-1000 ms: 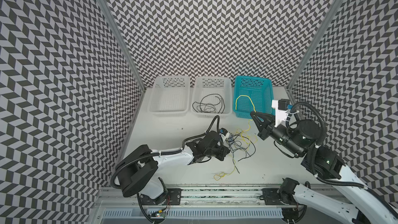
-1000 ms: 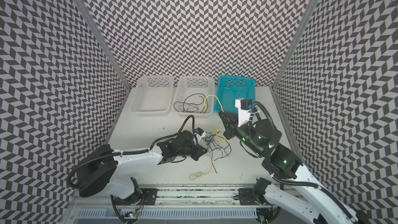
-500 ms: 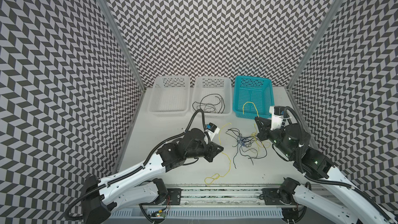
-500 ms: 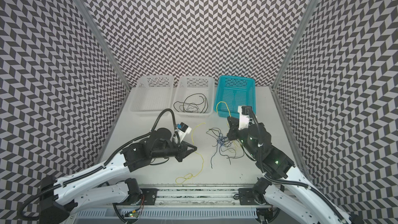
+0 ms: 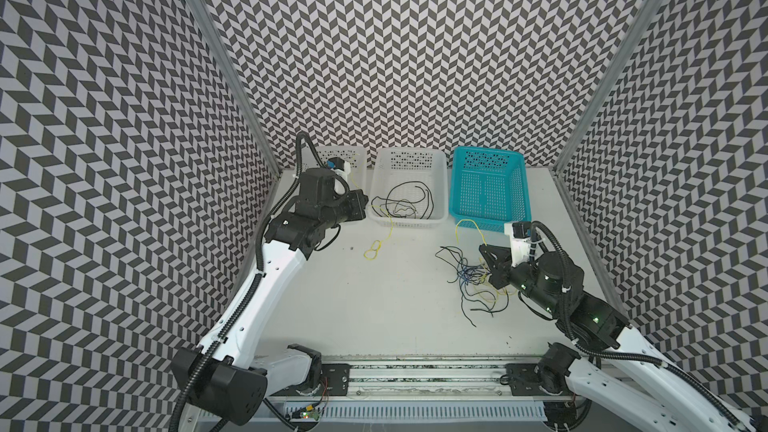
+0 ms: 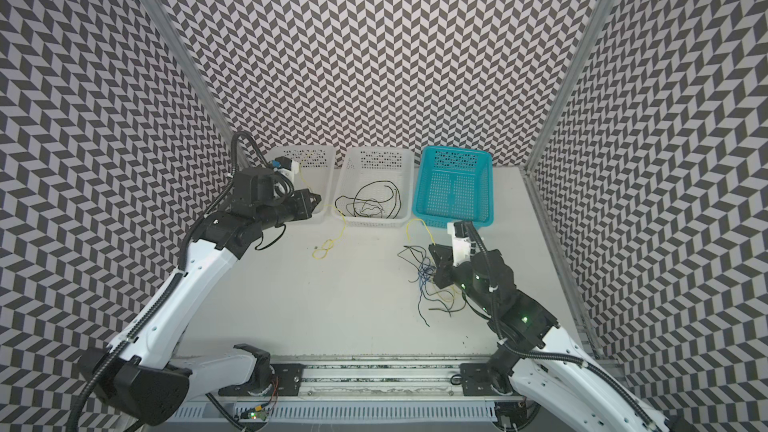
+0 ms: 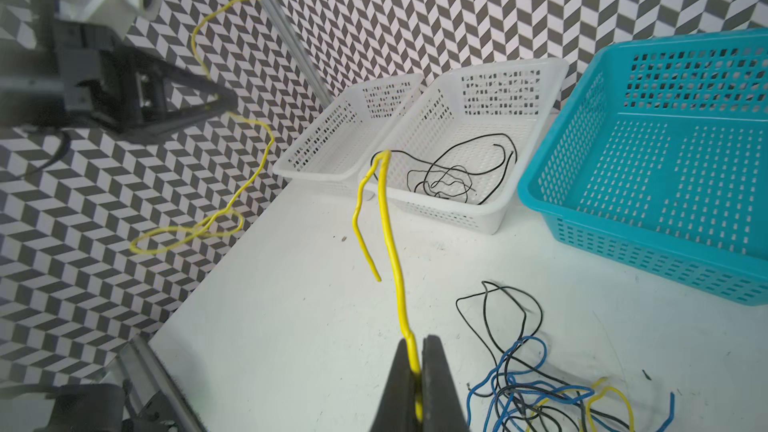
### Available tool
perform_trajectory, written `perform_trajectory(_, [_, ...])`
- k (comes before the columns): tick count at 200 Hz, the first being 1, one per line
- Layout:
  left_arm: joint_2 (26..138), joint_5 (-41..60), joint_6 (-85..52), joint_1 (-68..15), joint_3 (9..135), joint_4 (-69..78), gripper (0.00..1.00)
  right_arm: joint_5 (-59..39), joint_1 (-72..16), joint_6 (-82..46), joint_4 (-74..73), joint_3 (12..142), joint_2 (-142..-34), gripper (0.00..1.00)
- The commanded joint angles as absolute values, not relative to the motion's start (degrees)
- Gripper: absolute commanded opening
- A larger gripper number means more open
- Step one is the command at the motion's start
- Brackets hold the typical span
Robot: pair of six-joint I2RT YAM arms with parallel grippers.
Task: Untangle the cables
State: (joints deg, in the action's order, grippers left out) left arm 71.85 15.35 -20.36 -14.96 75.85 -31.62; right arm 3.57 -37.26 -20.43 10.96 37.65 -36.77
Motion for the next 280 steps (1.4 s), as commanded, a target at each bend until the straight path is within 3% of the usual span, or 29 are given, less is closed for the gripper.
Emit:
perform_trajectory(1, [74.51, 7.64, -18.82, -13.82, 77.98, -28.38, 0.00, -2.35, -37.05, -20.34, 7.00, 37.10, -35.05, 0.00])
perform_trajectory(51, [92.25, -7.62, -10.71, -10.32, 90.98, -29.71, 0.00, -9.51, -37.09, -20.15, 9.91, 36.63, -30.37, 0.00])
perform_trajectory(101, [106.05, -6.89, -10.27, -3.06, 101.30, -30.78, 0.00, -8.79, -37.09, -17.36, 14.30, 35.68, -25.44, 0.00])
perform_trajectory(179, [126.15, -14.32, -3.56, -1.05, 118.64, -35.73, 0.00, -10.17, -37.17, -18.42, 15.47, 33.22, -24.14, 0.00])
perform_trajectory(225, [130.67, -17.40, -0.75, -1.05, 119.97, -35.90, 0.00, -9.61, -37.16, -18.41, 14.48, 32.08, -23.63, 0.00])
perform_trajectory(254, [130.24, -17.62, -0.14, -1.05, 119.13, -36.13, 0.07, -10.81, -37.18, -18.36, 14.23, 32.43, -24.32, 0.00])
perform_trajectory(269, [129.56, -17.11, 0.00, -1.05, 118.60, -36.12, 0.19, -11.12, -37.18, -18.42, 13.98, 32.38, -24.35, 0.00])
perform_trajectory(280, [128.78, -16.17, -0.07, -1.05, 118.10, -36.05, 0.20, -11.16, -37.13, -18.46, 13.98, 32.35, -24.35, 0.00])
